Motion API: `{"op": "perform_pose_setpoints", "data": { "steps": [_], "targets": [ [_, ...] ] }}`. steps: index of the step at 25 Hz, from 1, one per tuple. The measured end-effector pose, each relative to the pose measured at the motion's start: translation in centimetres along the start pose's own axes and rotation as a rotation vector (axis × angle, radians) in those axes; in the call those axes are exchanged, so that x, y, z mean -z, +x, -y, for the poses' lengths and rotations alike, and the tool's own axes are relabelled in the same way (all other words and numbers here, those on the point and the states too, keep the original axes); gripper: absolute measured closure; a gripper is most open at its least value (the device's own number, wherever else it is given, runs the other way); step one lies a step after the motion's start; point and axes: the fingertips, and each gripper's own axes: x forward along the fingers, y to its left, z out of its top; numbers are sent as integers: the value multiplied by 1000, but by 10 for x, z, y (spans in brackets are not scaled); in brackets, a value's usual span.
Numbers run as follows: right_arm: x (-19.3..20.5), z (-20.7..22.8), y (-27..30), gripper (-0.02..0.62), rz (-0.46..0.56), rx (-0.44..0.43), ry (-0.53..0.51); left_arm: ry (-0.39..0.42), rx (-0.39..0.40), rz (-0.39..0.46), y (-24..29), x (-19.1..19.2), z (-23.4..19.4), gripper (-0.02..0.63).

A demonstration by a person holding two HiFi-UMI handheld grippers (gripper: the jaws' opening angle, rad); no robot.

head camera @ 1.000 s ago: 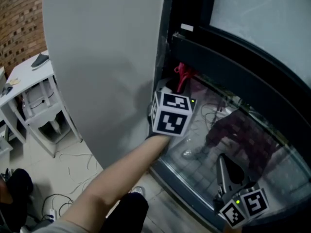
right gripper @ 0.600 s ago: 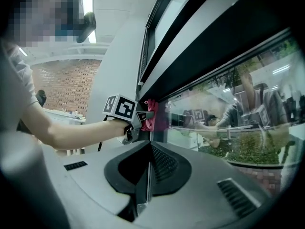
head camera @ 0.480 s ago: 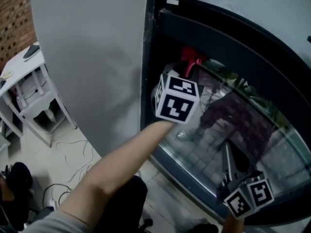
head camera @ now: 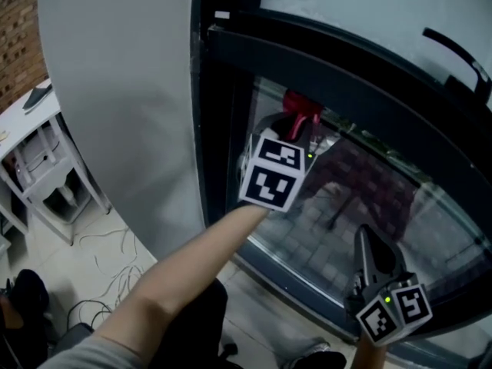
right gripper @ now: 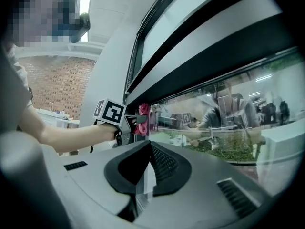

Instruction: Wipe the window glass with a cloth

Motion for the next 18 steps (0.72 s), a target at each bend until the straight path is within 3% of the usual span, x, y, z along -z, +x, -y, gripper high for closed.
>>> {"op": "perform_pose_setpoints", "data": {
  "steps": [5,18],
  "targets": [
    [2,13,-37,595,-7,49,-32,1,99,1,-4,-3,56,560],
    [23,58,-135,595,-46,258,0,-5,278,3,-18,-12,192,560]
  ]
}}
